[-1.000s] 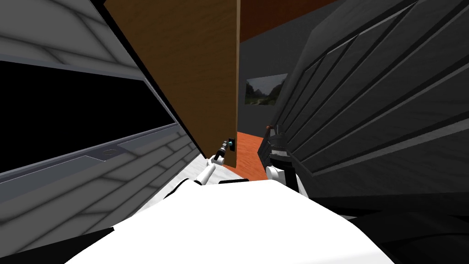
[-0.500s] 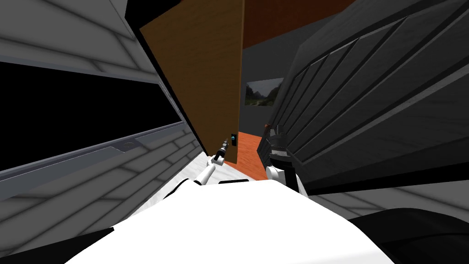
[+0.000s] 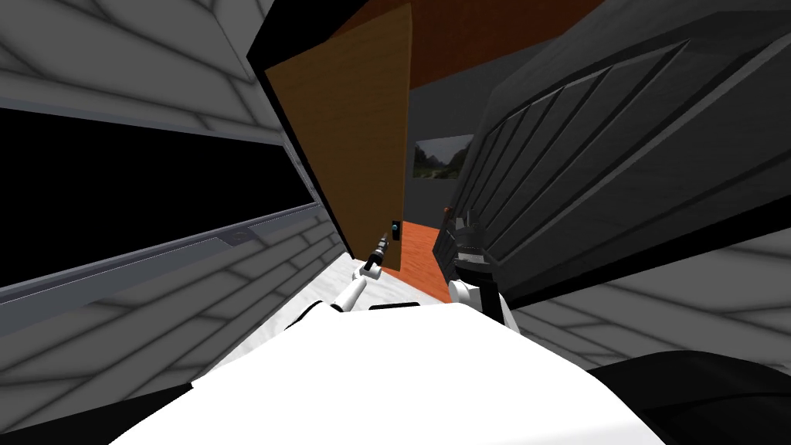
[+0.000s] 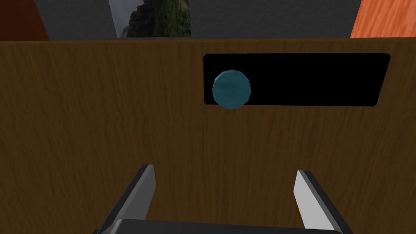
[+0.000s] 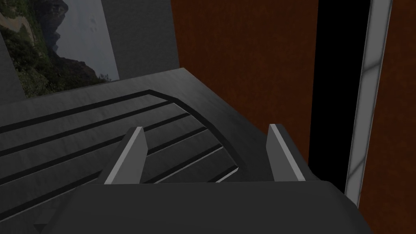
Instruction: Push the door open
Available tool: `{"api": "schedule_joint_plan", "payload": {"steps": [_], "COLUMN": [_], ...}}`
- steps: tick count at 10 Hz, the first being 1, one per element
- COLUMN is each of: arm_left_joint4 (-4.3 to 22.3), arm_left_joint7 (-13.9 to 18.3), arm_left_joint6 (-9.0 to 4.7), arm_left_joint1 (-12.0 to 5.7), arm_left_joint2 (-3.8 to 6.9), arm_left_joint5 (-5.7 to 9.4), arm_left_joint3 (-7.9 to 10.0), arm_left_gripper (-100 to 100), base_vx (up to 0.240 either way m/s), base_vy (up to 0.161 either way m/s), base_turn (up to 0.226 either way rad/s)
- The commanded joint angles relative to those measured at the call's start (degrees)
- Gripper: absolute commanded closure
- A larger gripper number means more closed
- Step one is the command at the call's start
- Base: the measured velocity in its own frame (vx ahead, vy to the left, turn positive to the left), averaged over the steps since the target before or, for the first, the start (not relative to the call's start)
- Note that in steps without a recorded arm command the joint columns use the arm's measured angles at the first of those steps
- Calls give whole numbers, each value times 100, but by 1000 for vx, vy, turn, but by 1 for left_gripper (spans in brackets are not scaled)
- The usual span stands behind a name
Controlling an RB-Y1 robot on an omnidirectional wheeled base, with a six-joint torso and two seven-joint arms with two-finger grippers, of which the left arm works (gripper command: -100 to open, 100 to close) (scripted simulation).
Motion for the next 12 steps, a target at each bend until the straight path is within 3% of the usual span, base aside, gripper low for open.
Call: {"api": "schedule_joint_plan", "payload": {"steps": [1,5,9,10,11,12], "arm_left_joint4": [15,49,89,106,106,106], "arm_left_joint7": [-9,-29,-53,-46,-46,-46], "arm_left_joint6": [-17,-55,-99,-100,-100,-100], "arm_left_joint1": [-4,-14,-24,-34,-34,-34], "arm_left_joint2": [101,172,43,76,76,76], "arm_left_joint5": [0,1,2,3,3,3], "arm_left_joint3": [22,71,128,119,119,119], "arm_left_gripper": [-100,-100,-100,-100,100,100], "base_vx": [80,177,197,92,-14,-29], "base_vy": [-28,-79,-78,-31,3,12], "base_turn": [-34,-19,-23,1,4,-7]}}
